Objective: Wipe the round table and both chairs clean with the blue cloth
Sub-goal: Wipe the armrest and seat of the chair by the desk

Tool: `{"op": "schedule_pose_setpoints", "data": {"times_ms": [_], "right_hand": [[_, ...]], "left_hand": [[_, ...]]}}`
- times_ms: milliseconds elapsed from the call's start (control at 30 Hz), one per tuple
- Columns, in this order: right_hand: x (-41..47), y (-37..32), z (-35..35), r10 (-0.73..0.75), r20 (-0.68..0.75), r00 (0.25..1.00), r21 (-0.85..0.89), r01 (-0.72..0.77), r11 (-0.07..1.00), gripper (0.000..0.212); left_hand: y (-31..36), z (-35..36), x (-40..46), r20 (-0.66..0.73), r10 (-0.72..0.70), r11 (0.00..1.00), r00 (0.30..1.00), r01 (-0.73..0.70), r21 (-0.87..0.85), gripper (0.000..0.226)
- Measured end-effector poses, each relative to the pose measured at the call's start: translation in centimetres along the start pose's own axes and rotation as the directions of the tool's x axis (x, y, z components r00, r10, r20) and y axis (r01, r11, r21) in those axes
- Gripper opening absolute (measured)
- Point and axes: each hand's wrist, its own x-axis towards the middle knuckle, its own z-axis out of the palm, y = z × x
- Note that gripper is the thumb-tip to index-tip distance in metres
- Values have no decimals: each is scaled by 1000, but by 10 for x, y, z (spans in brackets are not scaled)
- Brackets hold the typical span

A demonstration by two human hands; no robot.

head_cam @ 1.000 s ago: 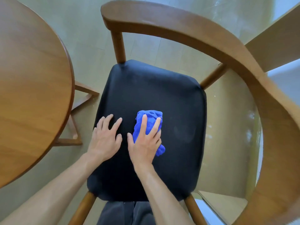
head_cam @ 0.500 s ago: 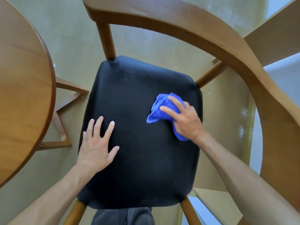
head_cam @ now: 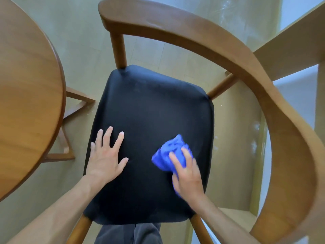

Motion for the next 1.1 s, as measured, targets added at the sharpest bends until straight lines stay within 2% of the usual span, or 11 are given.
{"op": "schedule_pose_setpoints", "data": {"times_ms": [100, 167, 267, 333, 433, 567, 667, 833, 933, 1033, 1100], "right_hand": [[-12, 47, -20, -427, 151, 892, -118, 445, 888, 59], [30, 79, -39, -485, 77, 871, -176, 491, 853, 51], [116, 103, -51, 54, -169, 984, -100, -71, 992, 55], [154, 105, -51, 464, -224, 857, 140, -443, 886, 56], [149, 84, -41, 554, -244, 796, 247, -502, 829, 54], [66, 26, -14, 417, -198, 887, 207, -378, 902, 56], [-1, -31, 13, 118, -47, 992, 117, -112, 987, 61], [29, -19, -1, -434, 33, 900, -21, 435, 900, 55], [117, -11, -24, 5, -162, 987, 62, 5, 998, 56], [219, -28, -33, 648, -200, 735, 395, -545, 740, 58], [257, -70, -25, 597, -191, 779, 345, -516, 784, 59]], "left_hand": [[0, 0, -1, 4, 4, 1000, 1000, -4, 19, 86], [-1, 1, -1, 0, 6, 1000, 1000, -6, 20, 86], [-1, 3, 0, -29, 19, 1000, 999, -20, -7, 86], [-2, 4, 1, -47, 24, 999, 999, -25, -23, 86], [-1, 4, 0, -38, 17, 1000, 999, -18, -24, 85], [4, -2, 0, 1, 0, 1000, 1000, 0, -10, 86], [5, -6, 0, 37, -10, 1000, 999, 10, 14, 86], [1, -1, 0, 28, -8, 1000, 1000, 8, 17, 85], [-3, 6, 1, 11, 4, 1000, 1000, -4, 23, 84], [-5, 8, 2, 2, 11, 999, 1000, -11, -35, 84], [-5, 7, 2, -12, 15, 997, 1000, -16, -78, 84]]}}
